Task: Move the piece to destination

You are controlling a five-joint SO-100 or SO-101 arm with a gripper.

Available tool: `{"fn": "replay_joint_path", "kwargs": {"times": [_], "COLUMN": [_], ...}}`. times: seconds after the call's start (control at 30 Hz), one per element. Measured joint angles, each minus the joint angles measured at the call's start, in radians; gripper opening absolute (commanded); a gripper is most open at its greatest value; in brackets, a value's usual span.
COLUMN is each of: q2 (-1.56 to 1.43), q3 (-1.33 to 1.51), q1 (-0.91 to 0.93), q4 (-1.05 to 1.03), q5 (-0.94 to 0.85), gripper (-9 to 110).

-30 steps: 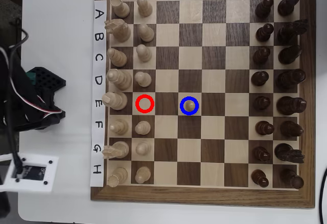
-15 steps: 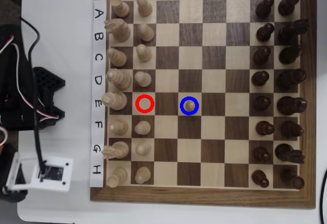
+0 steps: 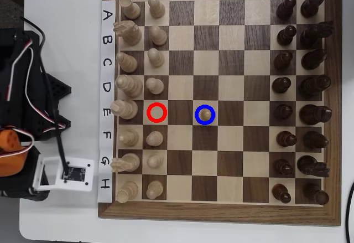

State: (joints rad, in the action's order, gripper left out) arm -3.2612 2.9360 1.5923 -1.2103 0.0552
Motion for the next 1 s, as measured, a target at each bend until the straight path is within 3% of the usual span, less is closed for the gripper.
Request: {"fn": "replay_joint_path", "kwargs": {"times": [0.3, 1.0], "q2": [-0.097, -0.101], "q3": [0.138, 0.146], "q1": [-0.032, -0.048], "q4": [0.063, 0.144], "q5": [-0.020, -0.041], "gripper": [0, 0]}}
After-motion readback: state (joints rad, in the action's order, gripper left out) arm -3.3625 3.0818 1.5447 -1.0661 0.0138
